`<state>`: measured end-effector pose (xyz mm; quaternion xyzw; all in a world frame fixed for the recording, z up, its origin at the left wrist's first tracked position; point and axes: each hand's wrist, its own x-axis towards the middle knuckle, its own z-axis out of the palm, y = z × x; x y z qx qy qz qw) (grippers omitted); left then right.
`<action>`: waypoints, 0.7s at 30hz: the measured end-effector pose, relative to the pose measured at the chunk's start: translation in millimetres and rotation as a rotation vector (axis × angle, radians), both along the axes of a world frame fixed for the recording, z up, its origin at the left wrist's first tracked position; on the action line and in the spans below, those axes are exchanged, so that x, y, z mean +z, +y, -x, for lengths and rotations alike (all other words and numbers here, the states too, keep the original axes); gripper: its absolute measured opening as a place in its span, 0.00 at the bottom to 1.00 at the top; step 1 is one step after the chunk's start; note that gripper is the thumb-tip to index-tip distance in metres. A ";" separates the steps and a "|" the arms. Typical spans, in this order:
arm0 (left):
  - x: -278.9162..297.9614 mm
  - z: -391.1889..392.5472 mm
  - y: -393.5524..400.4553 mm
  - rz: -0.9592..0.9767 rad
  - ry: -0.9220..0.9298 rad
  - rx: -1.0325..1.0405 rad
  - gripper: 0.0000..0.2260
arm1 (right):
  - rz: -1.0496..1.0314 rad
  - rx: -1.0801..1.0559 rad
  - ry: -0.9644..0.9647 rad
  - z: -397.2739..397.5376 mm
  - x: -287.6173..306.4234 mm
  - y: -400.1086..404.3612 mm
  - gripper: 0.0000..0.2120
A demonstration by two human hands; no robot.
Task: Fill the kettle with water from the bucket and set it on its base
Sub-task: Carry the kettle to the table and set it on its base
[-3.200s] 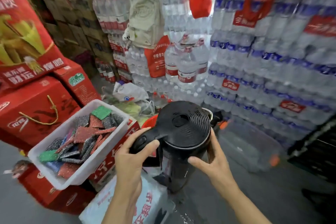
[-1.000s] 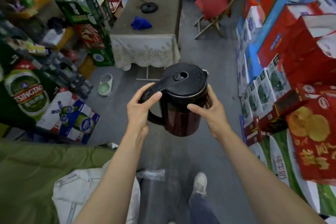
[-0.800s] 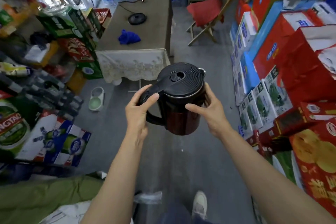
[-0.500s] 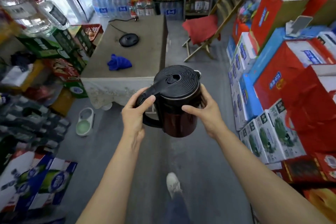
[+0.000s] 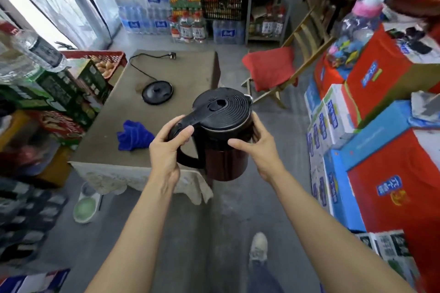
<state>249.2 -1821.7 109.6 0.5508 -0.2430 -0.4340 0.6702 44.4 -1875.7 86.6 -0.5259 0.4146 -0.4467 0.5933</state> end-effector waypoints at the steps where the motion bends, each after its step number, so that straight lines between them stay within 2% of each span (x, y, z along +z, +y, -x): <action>1: -2.4 -0.4 -16.9 0.001 0.000 0.020 0.20 | 0.003 0.018 0.005 -1.3 -1.4 -21.1 0.38; 4: -6.6 -3.2 -65.6 0.009 0.016 0.073 0.19 | 0.008 0.069 0.033 -7.7 -4.6 -83.2 0.37; 10: -8.1 -24.9 -143.5 0.009 0.029 0.220 0.21 | 0.004 0.199 0.047 -43.1 -4.5 -188.6 0.46; 18: -6.6 -101.2 -228.7 0.041 0.020 0.356 0.19 | -0.023 0.350 0.031 -132.7 -9.5 -302.1 0.50; 21: -5.0 -131.9 -252.7 0.031 0.016 0.424 0.18 | -0.038 0.420 0.034 -170.0 -11.8 -337.3 0.48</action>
